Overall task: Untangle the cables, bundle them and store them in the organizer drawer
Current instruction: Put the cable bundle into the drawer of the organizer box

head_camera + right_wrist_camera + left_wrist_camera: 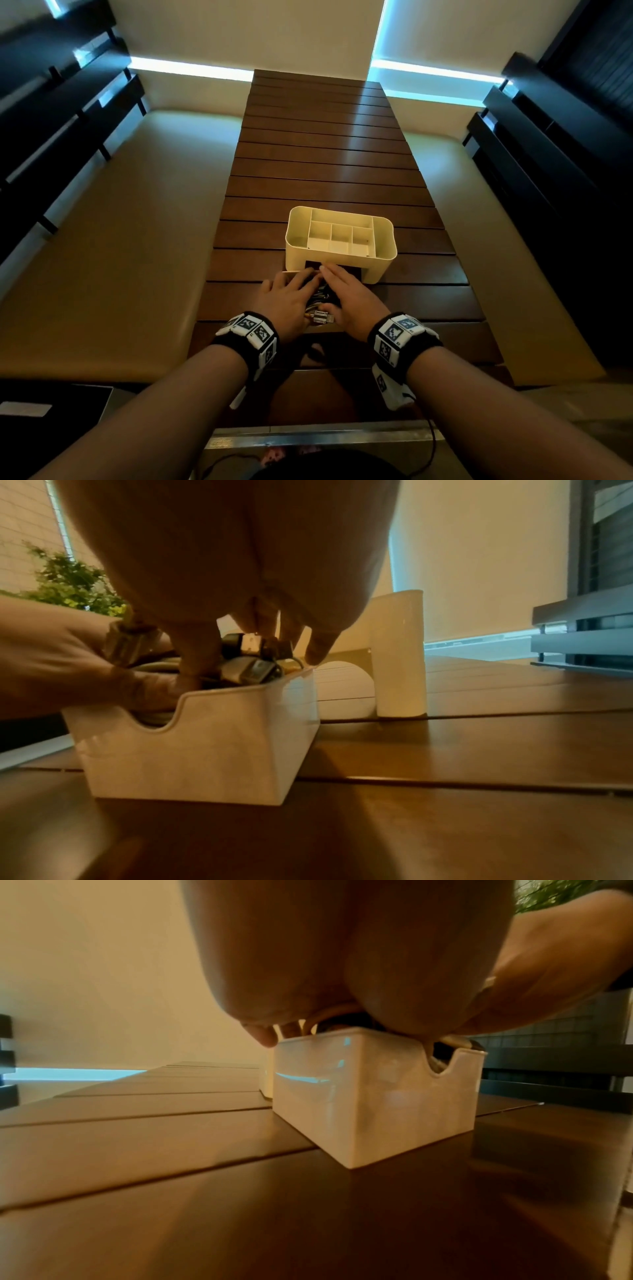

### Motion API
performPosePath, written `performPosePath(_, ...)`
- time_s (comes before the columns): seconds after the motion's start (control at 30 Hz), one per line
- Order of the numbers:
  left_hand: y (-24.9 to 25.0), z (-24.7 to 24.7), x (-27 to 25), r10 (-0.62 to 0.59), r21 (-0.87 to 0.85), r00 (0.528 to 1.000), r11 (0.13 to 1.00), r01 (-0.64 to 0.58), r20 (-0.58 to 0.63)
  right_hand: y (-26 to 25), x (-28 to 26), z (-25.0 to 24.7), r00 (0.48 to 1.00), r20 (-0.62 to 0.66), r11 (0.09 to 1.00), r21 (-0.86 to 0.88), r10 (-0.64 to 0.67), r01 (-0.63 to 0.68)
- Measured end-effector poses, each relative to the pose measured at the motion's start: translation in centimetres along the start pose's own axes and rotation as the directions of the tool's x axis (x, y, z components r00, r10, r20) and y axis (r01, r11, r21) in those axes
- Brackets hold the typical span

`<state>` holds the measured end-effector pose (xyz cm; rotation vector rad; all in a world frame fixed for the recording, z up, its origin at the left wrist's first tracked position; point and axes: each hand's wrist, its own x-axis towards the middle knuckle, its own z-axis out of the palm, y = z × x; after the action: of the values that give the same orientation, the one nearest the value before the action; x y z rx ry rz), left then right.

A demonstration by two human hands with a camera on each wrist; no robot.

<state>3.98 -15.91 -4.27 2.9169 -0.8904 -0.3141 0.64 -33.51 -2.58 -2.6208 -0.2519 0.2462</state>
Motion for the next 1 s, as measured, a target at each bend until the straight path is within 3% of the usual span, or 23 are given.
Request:
performPosePath(0.17,-0.2,-0.3,0.4,-0.011,-0.008,0.999,1.000,0.012,0.044,-1.3,0.9,-2.1,0.979,0.199,0.994,-0.111,0.037,-0.015)
performPosePath(0.27,0.1,-0.8,0.6,-0.033,0.019,0.996,0.999,0.032,0.084,-1.8,1.4,-4.2,0.945,0.296,0.970,0.150,0.142,-0.193)
performPosePath(0.33,0.4,-1.0,0.6,-0.055,0.025,0.995,0.998,0.053,0.088,-1.3,1.1,-4.6,0.929,0.328,0.860,0.410,0.174,-0.306)
performPosePath(0.37,0.5,-1.1,0.7,-0.065,0.019,0.994,0.998,0.064,0.086,-1.3,0.9,-4.5,0.928,0.332,0.839,0.446,0.168,-0.311)
performPosePath(0.43,0.6,-1.1,0.7,-0.075,0.005,0.994,0.997,0.075,0.085,-1.2,0.3,-3.6,0.931,0.323,0.914,0.299,0.172,-0.273)
performPosePath(0.5,0.6,-0.9,0.7,-0.074,-0.017,0.994,0.997,0.076,0.077,-1.1,0.0,-2.2,0.957,0.236,0.977,0.091,0.167,-0.193)
performPosePath(0.57,0.5,-0.8,0.6,-0.073,-0.065,0.995,0.995,0.077,0.071,-0.9,0.0,-0.9,0.981,0.141,0.991,-0.036,0.135,-0.131)
performPosePath(0.7,-0.3,-0.7,-0.2,-0.044,-0.171,0.989,0.983,0.069,0.143,-0.4,0.1,0.3,0.993,0.092,0.974,-0.220,0.077,-0.055)
performPosePath(0.83,-0.3,-0.7,-1.8,-0.026,-0.274,0.998,0.961,0.040,0.057,-0.3,0.0,0.8,0.993,0.088,0.956,-0.289,0.074,-0.046)
performPosePath(0.93,0.1,-0.3,-2.7,0.036,-0.142,0.999,0.989,-0.040,-0.029,-0.5,0.1,1.0,0.993,0.082,0.956,-0.287,0.083,-0.056)
performPosePath(1.0,0.5,0.3,-2.9,0.068,-0.042,0.998,0.997,-0.069,-0.016,-0.8,0.2,0.7,0.988,0.112,0.978,-0.192,0.102,-0.079)
